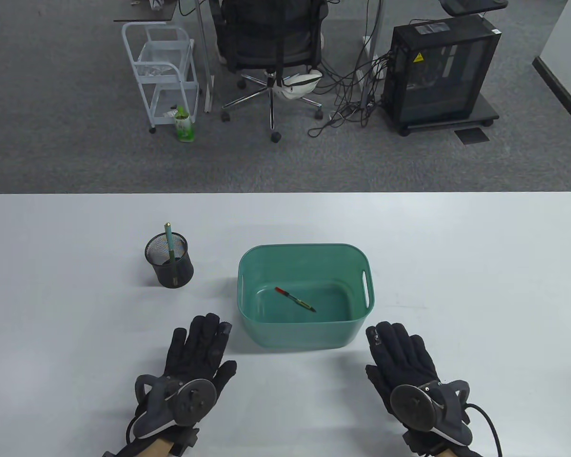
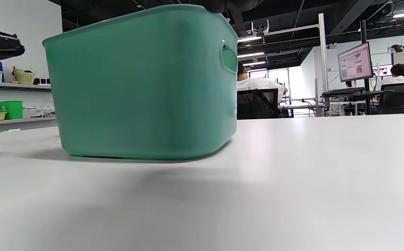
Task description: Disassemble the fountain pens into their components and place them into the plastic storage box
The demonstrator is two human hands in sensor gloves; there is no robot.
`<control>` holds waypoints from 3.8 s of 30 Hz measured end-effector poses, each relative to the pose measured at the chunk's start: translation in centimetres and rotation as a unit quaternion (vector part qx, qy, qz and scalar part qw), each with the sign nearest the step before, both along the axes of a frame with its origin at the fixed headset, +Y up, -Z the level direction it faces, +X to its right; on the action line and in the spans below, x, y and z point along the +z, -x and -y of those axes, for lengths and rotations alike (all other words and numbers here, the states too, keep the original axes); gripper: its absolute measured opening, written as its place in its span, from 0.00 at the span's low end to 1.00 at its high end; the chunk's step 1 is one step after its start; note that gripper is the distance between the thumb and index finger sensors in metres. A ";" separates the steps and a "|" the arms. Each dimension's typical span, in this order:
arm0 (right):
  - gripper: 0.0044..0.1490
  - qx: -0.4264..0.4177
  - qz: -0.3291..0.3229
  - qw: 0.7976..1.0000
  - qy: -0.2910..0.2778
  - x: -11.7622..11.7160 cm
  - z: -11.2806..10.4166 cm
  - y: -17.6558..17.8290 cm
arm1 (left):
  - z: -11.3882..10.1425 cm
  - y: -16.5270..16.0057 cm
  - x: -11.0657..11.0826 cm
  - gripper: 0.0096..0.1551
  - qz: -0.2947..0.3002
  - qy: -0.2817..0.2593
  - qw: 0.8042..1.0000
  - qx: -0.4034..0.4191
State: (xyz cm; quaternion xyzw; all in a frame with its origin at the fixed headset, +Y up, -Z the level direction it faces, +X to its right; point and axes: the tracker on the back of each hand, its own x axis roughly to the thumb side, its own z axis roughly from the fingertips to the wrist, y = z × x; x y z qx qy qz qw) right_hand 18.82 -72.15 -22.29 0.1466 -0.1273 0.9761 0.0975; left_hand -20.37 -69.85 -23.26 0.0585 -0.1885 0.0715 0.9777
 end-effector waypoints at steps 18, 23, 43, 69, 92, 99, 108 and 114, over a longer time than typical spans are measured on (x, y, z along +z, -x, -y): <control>0.43 -0.011 0.013 1.000 -0.005 -0.2 -0.3 -0.5 | -4.4 4.9 -11.5 0.43 -0.120 0.025 0.992 0.000; 0.43 -0.012 0.014 1.000 -0.004 -0.2 -0.4 -0.5 | -4.9 6.0 -15.7 0.43 -0.175 0.050 0.983 0.011; 0.43 -0.009 0.009 1.000 0.009 -0.4 -0.5 -0.3 | -1.8 7.9 -25.4 0.38 -0.315 0.146 0.938 0.012; 0.43 -0.013 0.010 1.000 0.008 -0.4 -0.6 -0.4 | -2.7 7.4 -25.2 0.21 -0.336 0.083 0.937 -0.043; 0.43 -0.013 0.004 1.000 0.002 -0.2 -0.6 -0.3 | -4.0 6.2 -21.5 0.20 -0.278 0.058 0.949 -0.138; 0.43 -0.014 0.002 1.000 0.002 -0.2 -0.6 -0.2 | -5.3 6.3 -20.2 0.20 -0.277 0.022 0.952 -0.130; 0.43 -0.011 0.002 1.000 0.007 -0.2 -0.5 -0.2 | -9.3 6.6 -16.9 0.20 -0.275 -0.078 0.955 -0.081; 0.43 -0.011 0.002 1.000 0.012 -0.2 -0.5 -0.2 | -12.0 6.4 -13.7 0.20 -0.246 -0.155 0.957 -0.019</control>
